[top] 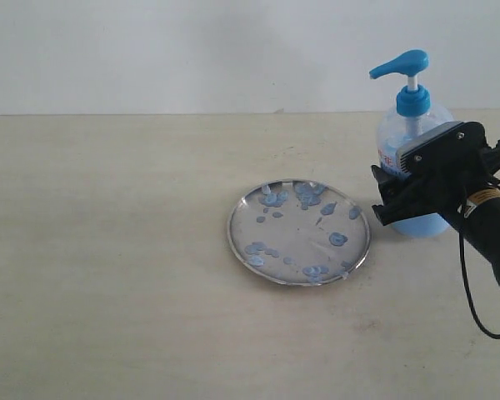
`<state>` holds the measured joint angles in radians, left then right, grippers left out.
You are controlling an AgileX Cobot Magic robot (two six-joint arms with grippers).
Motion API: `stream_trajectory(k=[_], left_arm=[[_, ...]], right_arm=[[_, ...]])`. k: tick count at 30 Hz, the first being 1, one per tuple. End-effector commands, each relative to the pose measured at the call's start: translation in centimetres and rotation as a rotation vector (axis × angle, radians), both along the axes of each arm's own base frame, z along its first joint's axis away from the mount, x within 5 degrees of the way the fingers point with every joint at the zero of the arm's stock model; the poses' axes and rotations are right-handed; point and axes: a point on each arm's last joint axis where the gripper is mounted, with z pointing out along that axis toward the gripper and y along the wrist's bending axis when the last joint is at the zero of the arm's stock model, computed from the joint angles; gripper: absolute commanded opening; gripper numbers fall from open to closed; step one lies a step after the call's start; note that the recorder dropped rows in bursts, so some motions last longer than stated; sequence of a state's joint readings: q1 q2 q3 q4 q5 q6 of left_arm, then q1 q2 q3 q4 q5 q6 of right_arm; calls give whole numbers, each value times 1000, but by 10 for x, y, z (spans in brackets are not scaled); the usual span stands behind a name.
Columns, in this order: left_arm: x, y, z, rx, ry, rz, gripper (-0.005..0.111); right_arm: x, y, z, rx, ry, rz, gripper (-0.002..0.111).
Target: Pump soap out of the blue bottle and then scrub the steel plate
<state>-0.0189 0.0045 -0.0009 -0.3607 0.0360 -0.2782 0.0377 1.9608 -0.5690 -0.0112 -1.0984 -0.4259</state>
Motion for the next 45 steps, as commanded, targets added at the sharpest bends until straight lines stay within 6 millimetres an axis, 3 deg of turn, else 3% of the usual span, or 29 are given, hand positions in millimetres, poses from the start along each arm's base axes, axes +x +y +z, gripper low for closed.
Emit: stream_trajectory(k=[1, 3, 5, 6, 7, 8, 10, 12, 13, 15, 22, 28, 45], left_arm=[[10, 1, 23, 3, 19, 7, 4], [26, -2, 43, 94, 68, -18, 4], [62, -17, 80, 286, 111, -133, 4], [89, -39, 101, 440, 62, -242, 4], [104, -56, 109, 533, 5, -314, 4], [126, -98, 113, 662, -106, -469, 4], [146, -167, 89, 758, -152, -732, 4], [162, -226, 63, 722, -247, -887, 4], [173, -246, 60, 680, -284, -910, 4], [188, -264, 61, 659, -299, -924, 4], [223, -301, 83, 729, -363, -931, 4], [247, -324, 87, 734, -402, -913, 4], [260, -344, 41, 820, -305, -1031, 4]], right_arm=[[-4, -2, -11, -27, 98, -5, 1], [-4, -2, -11, -29, 98, 2, 1], [-4, -2, -11, -31, 98, 2, 1], [-4, -2, -11, -31, 98, 2, 1], [-4, -2, -11, -31, 98, 2, 1], [-4, -2, -11, -31, 98, 2, 1], [-4, -2, -11, -31, 104, 2, 1], [-5, -2, -14, -45, 134, 6, 1], [-6, -2, -16, -62, 154, 11, 1], [-6, -2, -16, -62, 161, 11, 1], [-6, 1, -16, -77, 153, 54, 1], [-6, 3, -16, -84, 150, 80, 1], [-6, 3, -15, -84, 148, 80, 1]])
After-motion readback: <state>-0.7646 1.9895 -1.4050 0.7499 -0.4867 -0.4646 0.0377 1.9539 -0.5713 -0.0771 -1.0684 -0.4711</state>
